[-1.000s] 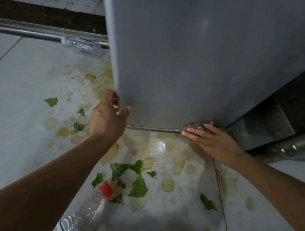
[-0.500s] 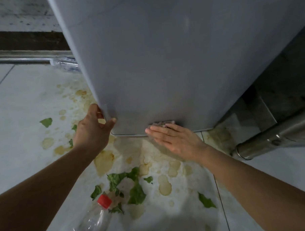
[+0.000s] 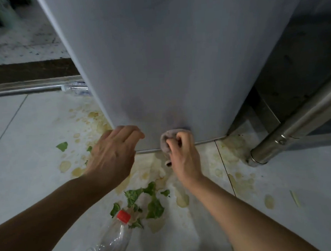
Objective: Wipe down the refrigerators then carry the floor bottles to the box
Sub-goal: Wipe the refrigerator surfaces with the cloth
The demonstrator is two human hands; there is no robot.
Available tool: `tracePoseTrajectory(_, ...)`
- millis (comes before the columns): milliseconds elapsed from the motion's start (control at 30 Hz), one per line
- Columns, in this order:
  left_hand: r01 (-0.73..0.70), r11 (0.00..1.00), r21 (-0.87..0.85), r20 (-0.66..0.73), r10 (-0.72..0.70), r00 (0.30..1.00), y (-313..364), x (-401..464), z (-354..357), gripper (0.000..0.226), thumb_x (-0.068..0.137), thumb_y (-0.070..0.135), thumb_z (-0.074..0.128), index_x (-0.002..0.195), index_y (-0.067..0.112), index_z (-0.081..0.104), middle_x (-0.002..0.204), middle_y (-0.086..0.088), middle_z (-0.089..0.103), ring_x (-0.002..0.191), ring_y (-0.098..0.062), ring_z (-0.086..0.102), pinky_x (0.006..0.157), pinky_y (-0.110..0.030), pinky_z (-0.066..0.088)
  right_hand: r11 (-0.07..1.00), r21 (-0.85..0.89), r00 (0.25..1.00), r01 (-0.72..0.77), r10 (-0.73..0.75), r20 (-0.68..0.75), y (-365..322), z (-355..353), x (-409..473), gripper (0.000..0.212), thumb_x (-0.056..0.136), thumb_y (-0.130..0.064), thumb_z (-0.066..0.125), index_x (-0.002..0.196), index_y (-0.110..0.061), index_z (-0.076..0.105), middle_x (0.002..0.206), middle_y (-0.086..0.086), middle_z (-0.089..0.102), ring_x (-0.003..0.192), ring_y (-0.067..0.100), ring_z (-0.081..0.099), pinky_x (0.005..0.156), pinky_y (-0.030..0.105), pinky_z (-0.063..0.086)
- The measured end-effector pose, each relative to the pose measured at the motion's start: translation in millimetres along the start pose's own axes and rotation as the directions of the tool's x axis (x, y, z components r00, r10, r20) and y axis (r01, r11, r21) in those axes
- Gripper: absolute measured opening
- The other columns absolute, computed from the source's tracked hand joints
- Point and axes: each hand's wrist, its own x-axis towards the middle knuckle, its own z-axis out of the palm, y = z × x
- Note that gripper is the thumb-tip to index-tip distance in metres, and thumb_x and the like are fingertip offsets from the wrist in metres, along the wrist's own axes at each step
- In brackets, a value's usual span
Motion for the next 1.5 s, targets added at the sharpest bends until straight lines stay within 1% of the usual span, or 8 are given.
tracePoseTrajectory(200, -0.382, 0.869, 0.315, -0.024, 0.410, 0.912, 1.5, 36.7, -6.9, 0.046, 0.084, 0.004, 0.034, 0.122, 0.006, 0.059, 0.134, -0.012, 0.054, 0.124, -0.031, 0.045, 0.108, -0.049, 0.024, 0.998, -0.013, 0.998, -0.061, 0.061, -0.029, -0.3, 7.4, 7.5, 0.033, 0.062, -0.002, 0.077, 0.087, -0.013, 0.060, 0.085, 0.011, 0.054, 0.076, 0.026, 0.052, 0.057, 0.034, 0.048)
tracePoseTrajectory(367, -0.444, 0.782, 0.437, 0.036, 0.478, 0.877, -9.7, 53.8, 0.0, 0.058, 0.083, -0.001, 0.023, 0.136, 0.003, 0.046, 0.146, -0.010, 0.041, 0.131, -0.031, 0.033, 0.111, -0.054, 0.014, 0.954, 0.013, 0.937, -0.298, 0.295, -0.186, 50.3, -10.8, 4.5, 0.021, 0.074, 0.004, 0.058, 0.092, -0.006, 0.055, 0.097, 0.017, 0.050, 0.084, 0.032, 0.053, 0.067, 0.033, 0.048)
tracePoseTrajectory(567, -0.430, 0.791, 0.436, 0.013, 0.473, 0.881, -8.4, 53.0, 4.0, 0.060, 0.083, -0.002, 0.019, 0.136, 0.004, 0.047, 0.146, -0.010, 0.041, 0.131, -0.032, 0.033, 0.112, -0.053, 0.009, 0.621, 0.273, 0.619, -0.735, 0.779, -0.105, 126.1, -38.8, 22.0, 0.036, 0.087, -0.001, 0.055, 0.122, 0.000, 0.046, 0.119, 0.023, 0.050, 0.108, 0.037, 0.052, 0.085, 0.031, 0.038)
tracePoseTrajectory(800, -0.517, 0.721, 0.461, -0.007, 0.586, 0.810, 39.0, 86.8, 4.5, 0.051, 0.085, 0.007, 0.028, 0.127, 0.004, 0.057, 0.140, -0.012, 0.049, 0.130, -0.032, 0.038, 0.110, -0.051, 0.014, 0.575, 0.369, 0.591, -0.730, 0.803, -0.081, 96.9, -44.0, 29.9, 0.029, 0.076, 0.011, 0.050, 0.105, 0.004, 0.049, 0.104, 0.023, 0.055, 0.094, 0.033, 0.055, 0.087, 0.038, 0.044)
tracePoseTrajectory(1000, -0.531, 0.719, 0.449, -0.079, 0.624, 0.778, 45.7, 108.5, 7.3, 0.046, 0.088, 0.007, 0.034, 0.129, 0.005, 0.055, 0.141, -0.007, 0.048, 0.125, -0.029, 0.049, 0.109, -0.048, 0.020, 0.665, 0.578, 0.689, -0.474, 0.688, -0.228, 52.0, -58.7, 31.7, 0.025, 0.084, 0.007, 0.058, 0.108, 0.004, 0.051, 0.113, 0.018, 0.049, 0.094, -0.002, 0.040, 0.089, 0.001, 0.030)
tracePoseTrajectory(1133, -0.564, 0.694, 0.448, -0.078, 0.659, 0.748, 31.9, 108.6, 11.8, 0.051, 0.088, 0.006, 0.034, 0.138, 0.006, 0.045, 0.150, -0.004, 0.033, 0.134, -0.025, 0.033, 0.112, -0.044, 0.015, 0.714, 0.618, 0.659, -0.329, 0.642, -0.391, 69.9, -90.2, 66.0, 0.027, 0.087, -0.005, 0.059, 0.112, -0.001, 0.050, 0.120, 0.017, 0.048, 0.106, 0.016, 0.050, 0.097, 0.017, 0.039)
tracePoseTrajectory(1267, -0.557, 0.687, 0.467, -0.080, 0.660, 0.747, 32.9, 110.1, 13.5, 0.051, 0.090, 0.006, 0.031, 0.138, 0.008, 0.044, 0.150, -0.003, 0.034, 0.134, -0.023, 0.031, 0.109, -0.044, 0.020, 0.688, 0.624, 0.726, -0.371, 0.634, -0.266, 79.7, -80.0, 69.2, 0.027, 0.092, -0.007, 0.054, 0.115, -0.007, 0.041, 0.128, 0.021, 0.047, 0.120, 0.034, 0.048, 0.100, 0.050, 0.041)
tracePoseTrajectory(1500, -0.545, 0.688, 0.479, -0.051, 0.642, 0.765, 36.0, 109.6, 13.0, 0.051, 0.090, 0.006, 0.029, 0.137, 0.008, 0.047, 0.148, -0.004, 0.038, 0.133, -0.024, 0.032, 0.108, -0.045, 0.020, 0.548, 0.513, 0.648, -0.661, 0.761, 0.022, 100.6, -16.8, 16.5, 0.030, 0.093, -0.003, 0.051, 0.119, -0.005, 0.035, 0.122, 0.019, 0.046, 0.110, 0.030, 0.051, 0.089, 0.023, 0.037)
